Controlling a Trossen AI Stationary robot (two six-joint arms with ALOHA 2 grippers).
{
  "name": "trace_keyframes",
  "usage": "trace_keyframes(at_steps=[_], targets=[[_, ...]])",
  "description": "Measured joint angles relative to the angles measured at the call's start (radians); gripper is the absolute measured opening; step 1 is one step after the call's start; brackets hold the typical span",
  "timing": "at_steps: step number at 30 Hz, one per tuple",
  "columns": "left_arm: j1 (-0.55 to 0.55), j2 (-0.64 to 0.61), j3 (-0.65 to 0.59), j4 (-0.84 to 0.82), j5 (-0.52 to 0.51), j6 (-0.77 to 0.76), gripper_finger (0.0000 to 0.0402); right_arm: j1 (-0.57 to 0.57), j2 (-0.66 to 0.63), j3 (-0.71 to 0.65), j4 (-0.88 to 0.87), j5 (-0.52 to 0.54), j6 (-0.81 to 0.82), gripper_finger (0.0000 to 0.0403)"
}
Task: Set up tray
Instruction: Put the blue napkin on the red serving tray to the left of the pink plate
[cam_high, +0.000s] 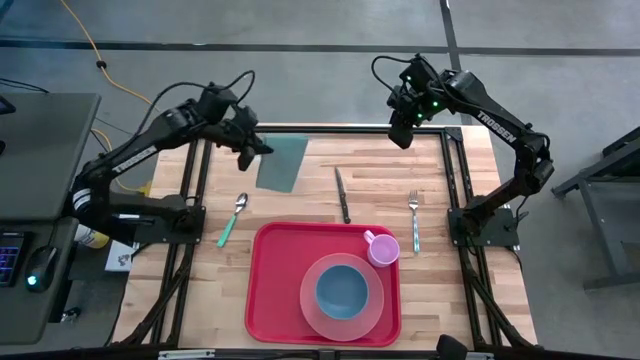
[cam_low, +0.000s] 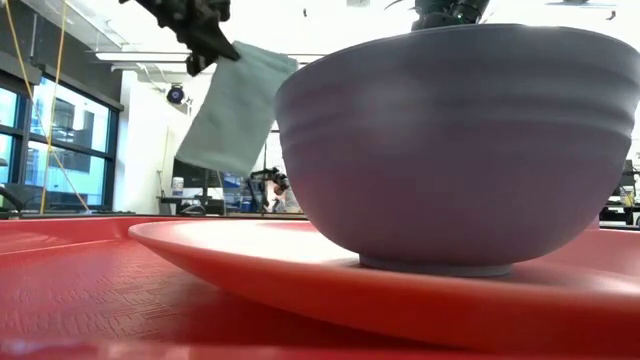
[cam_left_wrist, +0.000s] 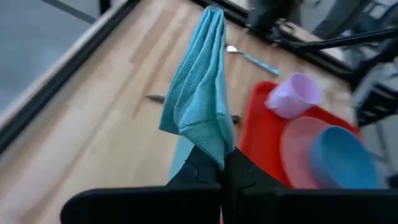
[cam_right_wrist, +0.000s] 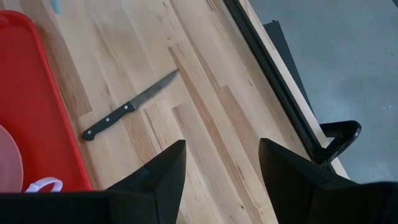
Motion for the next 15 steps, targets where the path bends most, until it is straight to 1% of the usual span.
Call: trace_keyframes(at_steps=[2,10,15], targets=[[-0.014,-0.03,0.0,-0.023,0.022,-0.024,0.0019,0.0,0.0,0.0,0.0,0.0,0.0,0.0181],[-0.109,-0.133,0.0,-0.072,0.052,-0.143,0.0019,0.0,0.0,0.0,0.006,0.0,0.002,0.0181],[-0.213,-0.175,0.0,-0.071,0.067,-0.241,0.0019,0.0,0.0,0.0,0.007,0.0,-0.005,0.0181]])
